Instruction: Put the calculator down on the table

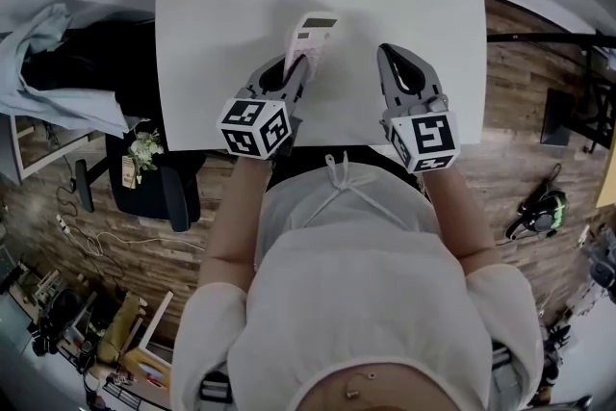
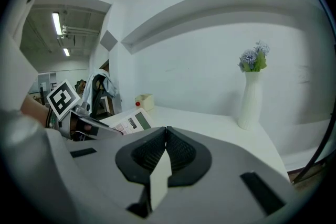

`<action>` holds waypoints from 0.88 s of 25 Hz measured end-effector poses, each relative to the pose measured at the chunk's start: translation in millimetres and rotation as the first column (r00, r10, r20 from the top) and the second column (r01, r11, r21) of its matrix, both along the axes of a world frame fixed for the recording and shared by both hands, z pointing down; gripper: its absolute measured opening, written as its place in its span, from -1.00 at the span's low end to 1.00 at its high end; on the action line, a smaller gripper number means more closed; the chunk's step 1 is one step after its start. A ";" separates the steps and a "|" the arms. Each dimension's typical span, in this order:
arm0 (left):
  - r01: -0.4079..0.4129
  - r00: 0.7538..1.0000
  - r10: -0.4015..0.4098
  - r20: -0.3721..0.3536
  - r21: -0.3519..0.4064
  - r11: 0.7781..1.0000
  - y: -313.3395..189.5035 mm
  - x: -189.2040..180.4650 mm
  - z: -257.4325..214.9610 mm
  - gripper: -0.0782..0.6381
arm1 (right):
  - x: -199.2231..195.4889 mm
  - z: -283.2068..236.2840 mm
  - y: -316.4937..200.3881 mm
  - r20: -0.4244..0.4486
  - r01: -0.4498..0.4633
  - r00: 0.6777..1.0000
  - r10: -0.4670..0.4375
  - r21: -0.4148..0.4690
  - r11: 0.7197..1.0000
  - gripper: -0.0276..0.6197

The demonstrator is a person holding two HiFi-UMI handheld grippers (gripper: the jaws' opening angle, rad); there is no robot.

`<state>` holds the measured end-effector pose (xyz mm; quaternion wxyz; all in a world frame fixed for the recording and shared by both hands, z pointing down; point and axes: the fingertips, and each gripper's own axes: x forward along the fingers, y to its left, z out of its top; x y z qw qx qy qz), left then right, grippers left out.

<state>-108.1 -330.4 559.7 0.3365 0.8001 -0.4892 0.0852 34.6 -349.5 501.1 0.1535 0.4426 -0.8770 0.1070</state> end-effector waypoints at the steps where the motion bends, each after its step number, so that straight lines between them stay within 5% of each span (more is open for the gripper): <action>1: 0.010 1.000 -0.010 -0.007 -0.012 1.000 -2.7 -2.3 2.3 -0.55 | -0.5 0.3 -0.3 -0.003 -0.006 1.000 0.006 -0.002 1.000 -0.90; 14: 0.071 0.996 -0.075 -0.039 -0.109 0.991 -10.4 -43.9 40.8 -0.31 | -19.4 7.6 4.3 -0.018 -0.039 0.999 0.038 -0.041 0.998 -0.90; 22: 0.065 0.992 -0.049 0.119 -0.135 0.989 -13.8 -55.5 55.8 -0.22 | -31.4 12.4 10.1 -0.026 -0.038 0.999 0.037 -0.053 0.998 -0.90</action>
